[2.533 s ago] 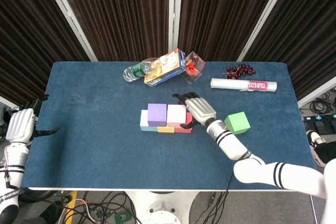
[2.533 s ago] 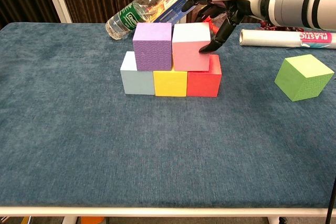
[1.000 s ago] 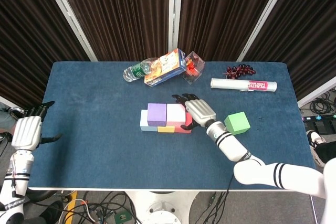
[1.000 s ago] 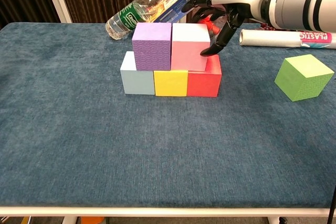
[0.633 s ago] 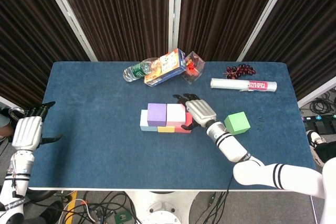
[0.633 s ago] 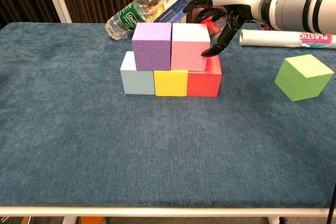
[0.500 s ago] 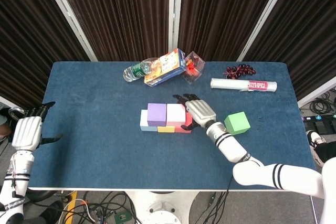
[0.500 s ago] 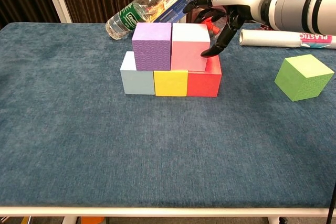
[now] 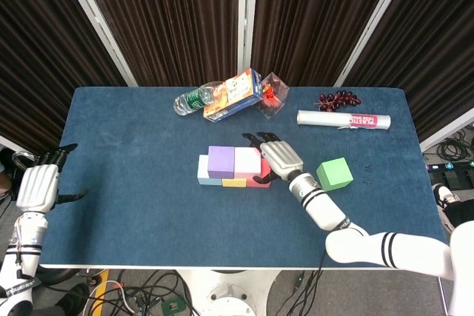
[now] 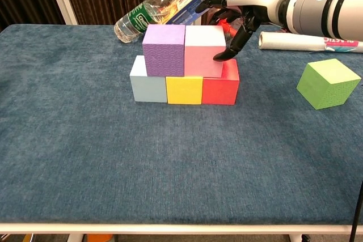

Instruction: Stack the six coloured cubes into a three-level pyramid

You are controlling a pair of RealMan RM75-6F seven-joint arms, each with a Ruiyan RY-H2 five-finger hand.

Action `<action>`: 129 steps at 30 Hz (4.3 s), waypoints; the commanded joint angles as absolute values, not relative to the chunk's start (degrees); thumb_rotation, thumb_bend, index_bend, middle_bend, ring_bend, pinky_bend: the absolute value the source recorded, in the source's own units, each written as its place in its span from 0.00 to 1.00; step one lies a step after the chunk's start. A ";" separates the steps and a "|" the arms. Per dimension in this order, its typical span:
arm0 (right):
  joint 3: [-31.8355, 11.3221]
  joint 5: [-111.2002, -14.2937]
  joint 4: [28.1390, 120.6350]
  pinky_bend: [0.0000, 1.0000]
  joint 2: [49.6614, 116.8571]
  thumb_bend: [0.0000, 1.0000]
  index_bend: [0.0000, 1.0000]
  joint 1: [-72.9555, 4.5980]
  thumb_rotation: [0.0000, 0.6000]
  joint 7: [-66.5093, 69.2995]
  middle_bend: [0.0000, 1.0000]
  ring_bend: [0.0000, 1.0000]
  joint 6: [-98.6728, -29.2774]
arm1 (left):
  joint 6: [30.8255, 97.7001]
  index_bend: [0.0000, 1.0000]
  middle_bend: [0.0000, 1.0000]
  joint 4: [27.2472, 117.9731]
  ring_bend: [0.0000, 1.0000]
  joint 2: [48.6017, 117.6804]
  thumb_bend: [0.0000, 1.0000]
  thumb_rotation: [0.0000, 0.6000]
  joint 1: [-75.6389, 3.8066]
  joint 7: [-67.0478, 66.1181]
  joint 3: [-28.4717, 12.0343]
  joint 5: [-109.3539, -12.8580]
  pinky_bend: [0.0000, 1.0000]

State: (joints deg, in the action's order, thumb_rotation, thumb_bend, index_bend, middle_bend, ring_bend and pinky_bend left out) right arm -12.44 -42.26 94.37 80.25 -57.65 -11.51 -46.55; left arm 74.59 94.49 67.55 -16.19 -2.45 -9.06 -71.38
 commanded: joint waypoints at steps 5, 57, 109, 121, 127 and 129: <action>-12.34 -42.10 94.37 0.00 80.56 0.17 0.00 -57.50 1.00 -11.93 0.27 0.00 -46.87 | 74.29 0.15 0.16 94.48 0.13 67.43 0.09 1.00 -16.21 -2.25 -9.00 -71.49 0.14; -12.52 -43.15 94.18 0.00 80.64 0.21 0.00 -56.34 1.00 -10.60 0.13 0.00 -45.48 | 73.82 0.15 0.16 94.18 0.13 67.32 0.09 1.00 -16.13 -0.50 -9.20 -71.79 0.14; -3.54 -65.31 87.44 0.00 66.21 0.05 0.00 -38.42 1.00 -5.79 0.12 0.00 -46.15 | 81.60 0.15 0.16 88.24 0.13 71.98 0.09 1.00 -11.72 -1.02 -8.51 -75.39 0.12; -4.15 -66.13 86.50 0.00 67.09 0.06 0.00 -38.46 1.00 -4.42 0.13 0.00 -44.81 | 81.31 0.15 0.16 88.38 0.13 71.76 0.09 1.00 -11.42 0.21 -8.49 -75.76 0.12; -7.58 -67.79 90.33 0.00 67.02 0.08 0.00 -39.30 1.00 2.72 0.14 0.00 -44.37 | 81.24 0.15 0.16 88.44 0.13 71.78 0.09 1.00 -11.49 0.10 -8.65 -75.90 0.12; -9.10 -67.84 92.29 0.00 66.71 0.09 0.00 -40.37 1.00 4.66 0.15 0.00 -43.40 | 81.25 0.15 0.16 88.51 0.13 71.76 0.09 1.00 -11.51 -0.01 -8.72 -75.91 0.12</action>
